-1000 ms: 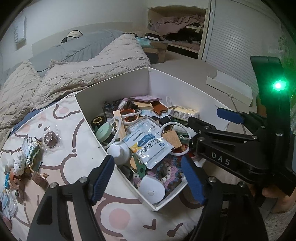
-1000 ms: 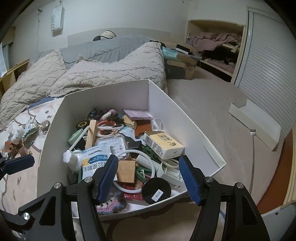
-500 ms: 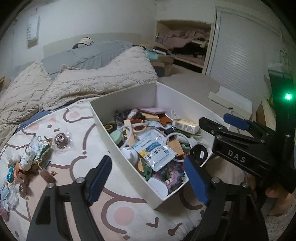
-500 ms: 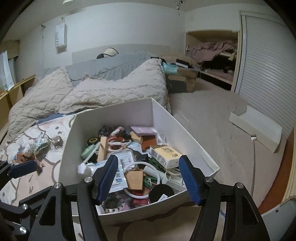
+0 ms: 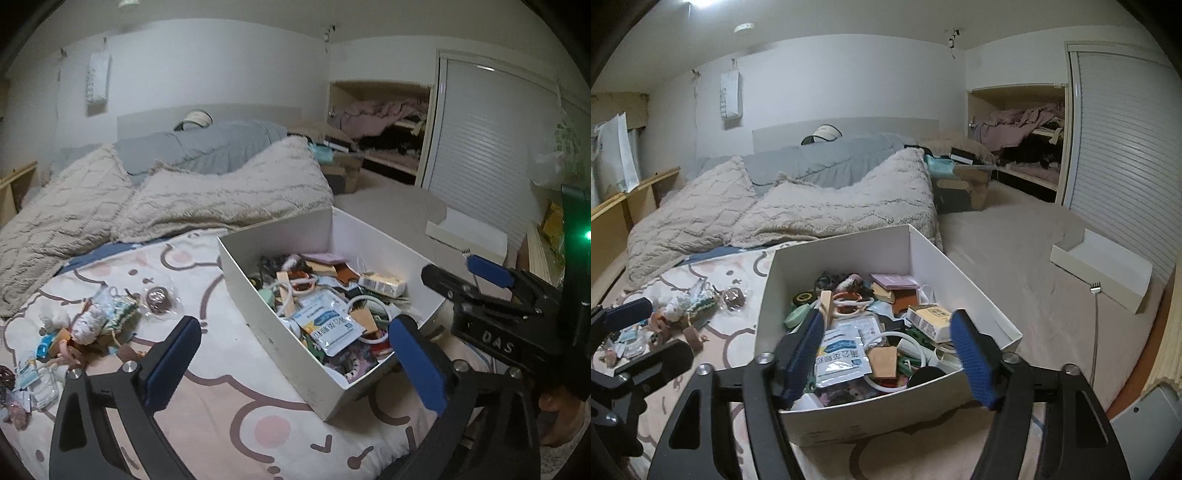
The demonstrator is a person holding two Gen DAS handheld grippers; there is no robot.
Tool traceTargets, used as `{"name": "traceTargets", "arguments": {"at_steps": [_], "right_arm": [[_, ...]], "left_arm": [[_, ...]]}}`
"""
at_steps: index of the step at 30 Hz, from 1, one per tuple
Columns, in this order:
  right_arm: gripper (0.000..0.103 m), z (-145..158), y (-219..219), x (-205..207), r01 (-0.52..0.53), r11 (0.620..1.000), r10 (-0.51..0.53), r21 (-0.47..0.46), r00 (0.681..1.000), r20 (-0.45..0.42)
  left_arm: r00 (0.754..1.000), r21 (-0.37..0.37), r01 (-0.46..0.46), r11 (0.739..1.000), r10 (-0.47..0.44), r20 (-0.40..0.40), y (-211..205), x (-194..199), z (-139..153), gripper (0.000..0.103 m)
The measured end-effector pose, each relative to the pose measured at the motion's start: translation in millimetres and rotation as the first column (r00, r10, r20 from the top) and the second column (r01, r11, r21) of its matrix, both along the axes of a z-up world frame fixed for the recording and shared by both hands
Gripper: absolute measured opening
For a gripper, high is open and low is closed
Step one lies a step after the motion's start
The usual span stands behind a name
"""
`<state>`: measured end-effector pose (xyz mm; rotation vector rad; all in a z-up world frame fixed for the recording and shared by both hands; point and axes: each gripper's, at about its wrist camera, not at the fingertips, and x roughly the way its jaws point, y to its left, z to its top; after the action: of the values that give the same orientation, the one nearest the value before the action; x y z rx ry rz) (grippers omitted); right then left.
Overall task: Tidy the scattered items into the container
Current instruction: 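Lift both tools up and back away from the SHOES box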
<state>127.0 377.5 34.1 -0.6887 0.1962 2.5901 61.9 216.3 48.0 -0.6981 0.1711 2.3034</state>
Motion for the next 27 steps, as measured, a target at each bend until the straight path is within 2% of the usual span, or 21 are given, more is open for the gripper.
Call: {"name": "traceTargets", "arguments": {"at_steps": [1,9,10,11,12,22,27], "right_arm": [[0.087,1,-3,3,0.002,1.0,-0.002,0.01,1.0,-0.007],[0.088,3,-17,23,-0.002,1.0,0.003,0.029,0.999,-0.032],[0.091,3,-18,26,0.0,0.999,0.002,0.032,0.999,-0.037],[0.101,3,-20,29,0.002,0.999,0.0,0.037,0.999,-0.043],[0.103,3,-22,32,0.003,0.999,-0.001,0.044,0.999,-0.051],[0.103,8,-38,54,0.004,0.996,0.004,0.091,0.997,-0.082],[0.103,4,-46,60,0.001,0.991,0.008,0.132,0.998,-0.068]], "left_arm": [[1.0,0.004,-0.005,1.0,0.006,-0.008,-3,2,1,0.103],[0.998,0.004,-0.055,0.999,0.055,-0.041,-24,11,6,0.103],[0.997,0.004,-0.057,0.998,0.058,-0.053,-27,14,6,0.103],[0.996,0.006,-0.058,0.998,0.058,-0.062,-30,16,6,0.103],[0.996,0.01,-0.06,0.998,0.061,-0.069,-32,19,5,0.103],[0.987,-0.008,-0.123,0.992,0.121,-0.109,-49,34,-3,0.103],[0.986,-0.002,-0.126,0.992,0.125,-0.11,-54,39,-4,0.103]]}}
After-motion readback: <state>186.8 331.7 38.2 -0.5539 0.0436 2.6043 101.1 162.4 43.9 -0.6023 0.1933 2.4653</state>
